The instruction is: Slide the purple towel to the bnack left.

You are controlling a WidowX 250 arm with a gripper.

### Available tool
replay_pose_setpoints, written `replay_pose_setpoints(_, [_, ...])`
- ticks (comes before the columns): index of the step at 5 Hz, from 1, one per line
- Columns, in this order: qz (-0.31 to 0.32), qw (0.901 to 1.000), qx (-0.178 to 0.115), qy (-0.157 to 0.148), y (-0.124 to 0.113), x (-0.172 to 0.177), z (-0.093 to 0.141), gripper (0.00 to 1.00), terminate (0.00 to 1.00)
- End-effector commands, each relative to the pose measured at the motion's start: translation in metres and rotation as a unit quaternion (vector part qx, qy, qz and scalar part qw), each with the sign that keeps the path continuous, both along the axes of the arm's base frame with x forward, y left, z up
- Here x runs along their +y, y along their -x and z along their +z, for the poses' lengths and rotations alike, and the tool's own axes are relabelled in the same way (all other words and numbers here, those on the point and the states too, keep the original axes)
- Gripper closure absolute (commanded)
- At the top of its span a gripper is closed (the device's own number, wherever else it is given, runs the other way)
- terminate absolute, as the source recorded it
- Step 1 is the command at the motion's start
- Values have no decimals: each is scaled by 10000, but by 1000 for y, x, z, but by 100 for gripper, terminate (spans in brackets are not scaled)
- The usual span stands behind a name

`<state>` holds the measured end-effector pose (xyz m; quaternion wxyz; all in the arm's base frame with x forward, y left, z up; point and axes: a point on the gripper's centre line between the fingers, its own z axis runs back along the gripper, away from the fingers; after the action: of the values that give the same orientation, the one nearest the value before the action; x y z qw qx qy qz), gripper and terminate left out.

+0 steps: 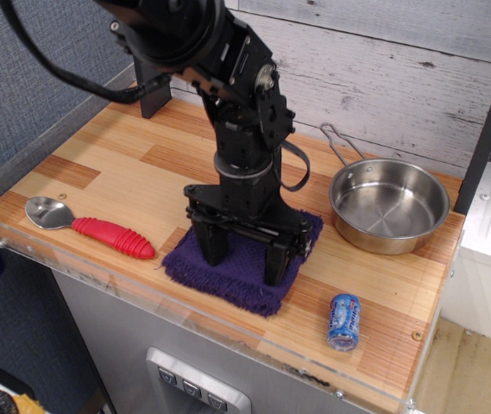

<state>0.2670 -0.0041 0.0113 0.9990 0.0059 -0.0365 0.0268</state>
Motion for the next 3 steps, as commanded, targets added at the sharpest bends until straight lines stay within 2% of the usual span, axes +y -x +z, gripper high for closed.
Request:
replay_pose_setpoints(1, [164,9996,-148,-149,-38,3,4,0,0])
replay_pose_setpoints(3, [326,9989,-212,-269,-71,26,7,0,0])
